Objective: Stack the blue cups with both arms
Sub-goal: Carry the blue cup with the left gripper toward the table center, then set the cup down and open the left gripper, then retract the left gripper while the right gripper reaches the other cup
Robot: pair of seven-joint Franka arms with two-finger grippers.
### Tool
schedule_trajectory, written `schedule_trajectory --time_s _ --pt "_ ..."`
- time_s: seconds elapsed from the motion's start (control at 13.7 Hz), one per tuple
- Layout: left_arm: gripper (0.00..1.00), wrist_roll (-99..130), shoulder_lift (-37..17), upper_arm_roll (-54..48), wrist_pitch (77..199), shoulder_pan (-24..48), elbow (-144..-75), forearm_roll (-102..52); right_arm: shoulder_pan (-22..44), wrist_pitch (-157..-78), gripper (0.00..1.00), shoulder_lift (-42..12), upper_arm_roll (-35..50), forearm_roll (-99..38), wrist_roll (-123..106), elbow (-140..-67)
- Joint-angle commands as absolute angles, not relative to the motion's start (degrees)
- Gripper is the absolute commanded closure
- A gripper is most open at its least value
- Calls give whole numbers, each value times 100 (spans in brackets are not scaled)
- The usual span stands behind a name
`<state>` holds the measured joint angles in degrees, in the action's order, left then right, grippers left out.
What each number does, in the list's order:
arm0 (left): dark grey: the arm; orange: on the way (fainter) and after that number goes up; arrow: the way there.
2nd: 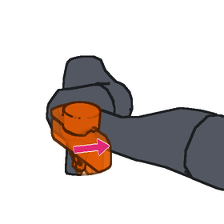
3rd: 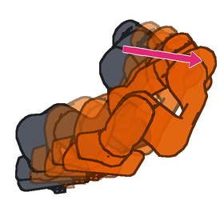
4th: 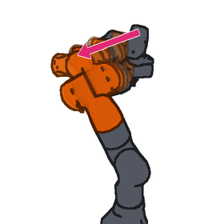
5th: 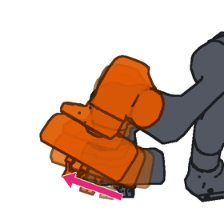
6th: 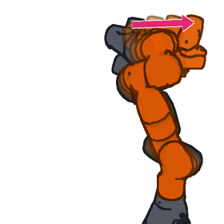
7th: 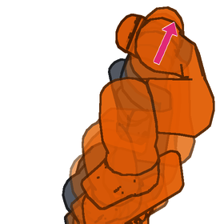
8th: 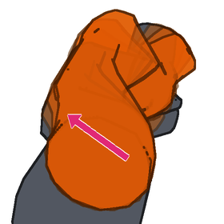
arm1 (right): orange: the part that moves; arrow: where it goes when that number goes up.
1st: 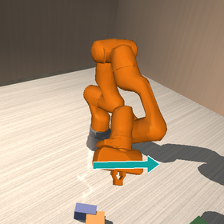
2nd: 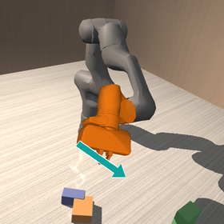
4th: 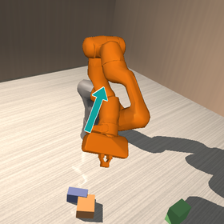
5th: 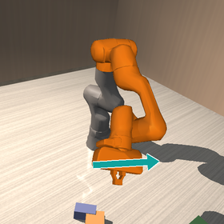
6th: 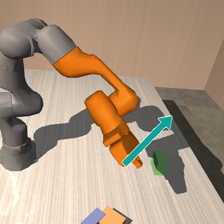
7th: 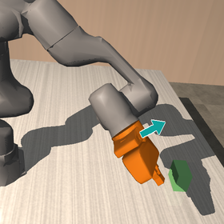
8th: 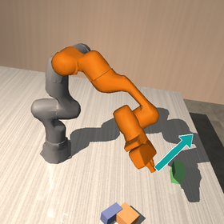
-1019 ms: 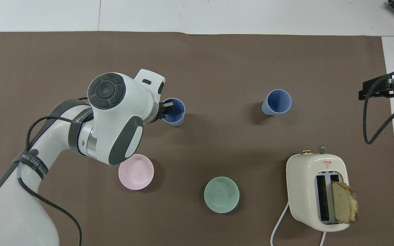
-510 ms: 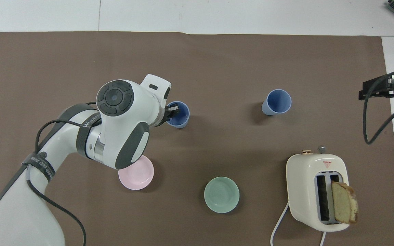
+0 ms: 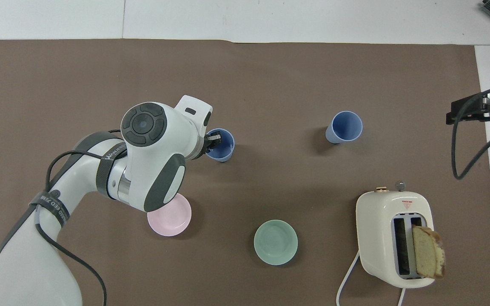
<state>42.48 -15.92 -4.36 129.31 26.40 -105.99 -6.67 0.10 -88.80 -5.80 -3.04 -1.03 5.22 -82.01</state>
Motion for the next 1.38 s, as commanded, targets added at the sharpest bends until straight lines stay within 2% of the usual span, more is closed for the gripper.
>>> schedule_trajectory --time_s 0.0,0.07,0.15,0.22,0.29,0.36,0.44,0.58,0.8,1.09,1.31 --pt "95 4105 -1503 -352 13052 2698 -10740 -738 -53 -8912 0 -448 -272 -149 439 -8350" --pt "89 4087 -1503 -352 13052 2698 -10740 -747 -53 -8912 0 -448 -272 -149 439 -8350" --pt "87 4087 -1503 -352 13052 2690 -10740 -738 -53 -8912 0 -448 -272 -149 439 -8350" --pt "67 4087 -1512 -352 13052 2681 -10732 -738 -53 -8912 0 -448 -272 -149 439 -8350" --pt "37 4087 -1512 -343 13043 2681 -10723 -738 -53 -8912 0 -448 -272 -149 439 -8350" --pt "11 4096 -1512 -343 13017 2663 -10697 -712 -53 -8912 0 -448 -272 -149 439 -8350" --pt "0 4104 -1520 -334 12973 2663 -10670 -686 -53 -8912 0 -448 -272 -149 439 -8367" --pt "0 4113 -1486 -299 12920 2646 -10644 -650 -27 -8973 0 -344 -264 -158 466 -8550" --pt "0 3982 -1354 -272 12315 2374 -10328 -309 0 -9621 0 -220 -264 -307 431 -9086" --pt "0 2826 -863 -272 11648 1760 -10318 -299 236 -10852 0 -640 -246 -334 431 -9597" --pt "0 1594 -493 -272 10988 1171 -10318 -299 378 -11275 0 -1044 -237 -360 221 -9615"
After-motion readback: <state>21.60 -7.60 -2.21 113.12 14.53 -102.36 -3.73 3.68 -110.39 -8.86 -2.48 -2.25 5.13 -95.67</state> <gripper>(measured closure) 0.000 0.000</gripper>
